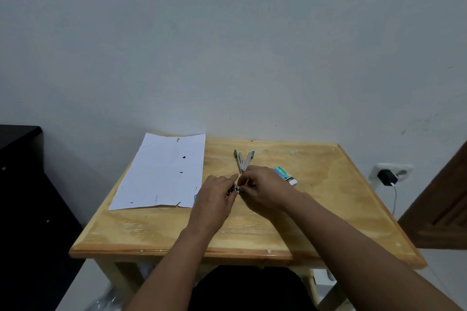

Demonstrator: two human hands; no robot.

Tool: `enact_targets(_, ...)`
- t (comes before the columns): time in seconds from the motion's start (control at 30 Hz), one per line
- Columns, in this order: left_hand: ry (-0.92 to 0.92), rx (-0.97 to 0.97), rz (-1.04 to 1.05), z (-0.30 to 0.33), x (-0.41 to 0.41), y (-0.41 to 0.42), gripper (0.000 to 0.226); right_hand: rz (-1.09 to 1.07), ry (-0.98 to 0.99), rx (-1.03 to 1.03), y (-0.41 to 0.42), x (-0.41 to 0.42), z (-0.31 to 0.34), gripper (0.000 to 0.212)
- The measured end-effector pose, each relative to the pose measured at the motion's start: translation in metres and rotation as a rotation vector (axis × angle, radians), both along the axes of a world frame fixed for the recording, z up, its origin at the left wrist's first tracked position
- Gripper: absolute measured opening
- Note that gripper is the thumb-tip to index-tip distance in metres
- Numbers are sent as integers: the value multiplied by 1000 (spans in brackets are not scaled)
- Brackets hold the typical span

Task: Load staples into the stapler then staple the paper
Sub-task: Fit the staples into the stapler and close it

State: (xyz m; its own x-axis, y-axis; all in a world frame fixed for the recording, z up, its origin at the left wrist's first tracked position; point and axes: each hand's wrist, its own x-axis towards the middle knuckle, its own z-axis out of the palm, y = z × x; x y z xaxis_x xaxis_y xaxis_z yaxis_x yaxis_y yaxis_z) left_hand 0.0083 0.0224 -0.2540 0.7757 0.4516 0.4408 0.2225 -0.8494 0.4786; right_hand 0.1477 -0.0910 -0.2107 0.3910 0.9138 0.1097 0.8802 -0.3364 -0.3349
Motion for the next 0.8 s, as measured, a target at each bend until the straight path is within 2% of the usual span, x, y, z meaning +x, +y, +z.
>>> enact_targets(0.33, 23, -14, 5, -4, 1, 3, 51, 31, 6, -14, 0, 1, 4, 24)
enact_targets(0.53, 23, -12, 2, -4, 2, 3, 51, 66, -85, 55, -9, -1, -4, 24)
enact_targets(0.63, 23, -25, 3, -4, 1, 3, 51, 50, -177, 53, -15, -2, -8, 26)
enact_targets(0.8, 28, -30, 0, -4, 2, 2, 50, -4, -215, 20, -28, 7, -9, 27)
